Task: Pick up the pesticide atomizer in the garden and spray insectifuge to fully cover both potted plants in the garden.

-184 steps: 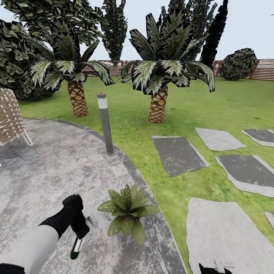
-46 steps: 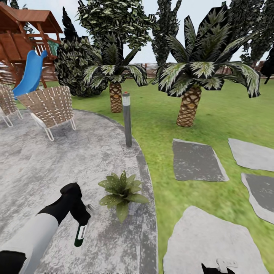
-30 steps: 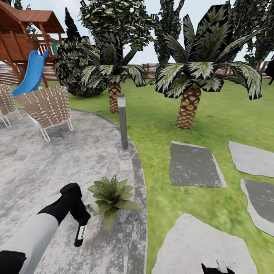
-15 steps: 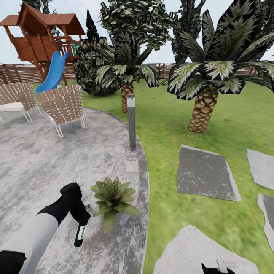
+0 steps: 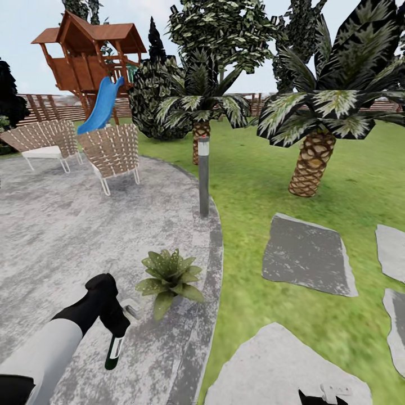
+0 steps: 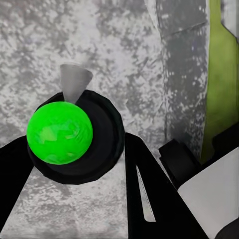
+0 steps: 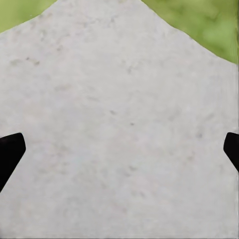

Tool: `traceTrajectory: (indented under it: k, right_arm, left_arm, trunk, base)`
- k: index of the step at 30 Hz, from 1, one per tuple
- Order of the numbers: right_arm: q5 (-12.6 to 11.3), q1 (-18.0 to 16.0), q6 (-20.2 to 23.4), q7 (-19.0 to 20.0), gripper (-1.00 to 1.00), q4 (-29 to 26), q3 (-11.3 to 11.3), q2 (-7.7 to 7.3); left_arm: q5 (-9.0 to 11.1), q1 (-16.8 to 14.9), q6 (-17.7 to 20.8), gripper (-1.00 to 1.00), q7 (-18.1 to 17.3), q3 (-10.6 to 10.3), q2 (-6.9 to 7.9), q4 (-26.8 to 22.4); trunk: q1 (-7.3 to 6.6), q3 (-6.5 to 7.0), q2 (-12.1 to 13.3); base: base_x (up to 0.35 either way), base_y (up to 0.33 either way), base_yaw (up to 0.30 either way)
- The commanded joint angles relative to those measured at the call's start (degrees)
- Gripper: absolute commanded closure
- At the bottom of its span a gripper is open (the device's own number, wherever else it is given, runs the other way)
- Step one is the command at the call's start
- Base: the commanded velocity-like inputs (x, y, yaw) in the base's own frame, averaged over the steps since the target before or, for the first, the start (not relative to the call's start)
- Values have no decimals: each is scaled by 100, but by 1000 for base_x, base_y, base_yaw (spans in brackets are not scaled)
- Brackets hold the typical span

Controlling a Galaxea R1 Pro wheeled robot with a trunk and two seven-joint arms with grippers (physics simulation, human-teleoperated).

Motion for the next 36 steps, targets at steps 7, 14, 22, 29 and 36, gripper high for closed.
traceTrajectory:
  k: [7, 14, 22, 29, 36]
  right_arm:
    - [-60, -4, -14, 29, -100, 8, 37, -4]
    - [-60, -4, -14, 29, -100, 5, 37, -4]
    - [-68, -4, -16, 30, -100, -9, 37, 14]
    - [-68, -4, -19, 29, -100, -17, 37, 37]
    - [-68, -4, -18, 29, -100, -18, 37, 40]
  left_arm:
    - [-34, 15, 58, 100, 31, -3, -47, -9]
    - [42, 24, 472, 100, 515, 9, -46, 63]
    - [55, 26, 505, 100, 553, 9, -59, 70]
    - [55, 26, 513, 100, 555, 9, -87, 70]
    - [63, 34, 514, 100, 555, 9, -124, 70]
  trunk:
    - [-4, -5, -2]
    - [-4, -5, -2]
    - [-4, -5, -2]
    - [-4, -8, -2]
    - [-4, -14, -2]
  base:
    - [-149, -8, 1]
    - [-6, 0, 0]
    - [49, 0, 0]
    - [311, 0, 55]
    - [258, -103, 255]
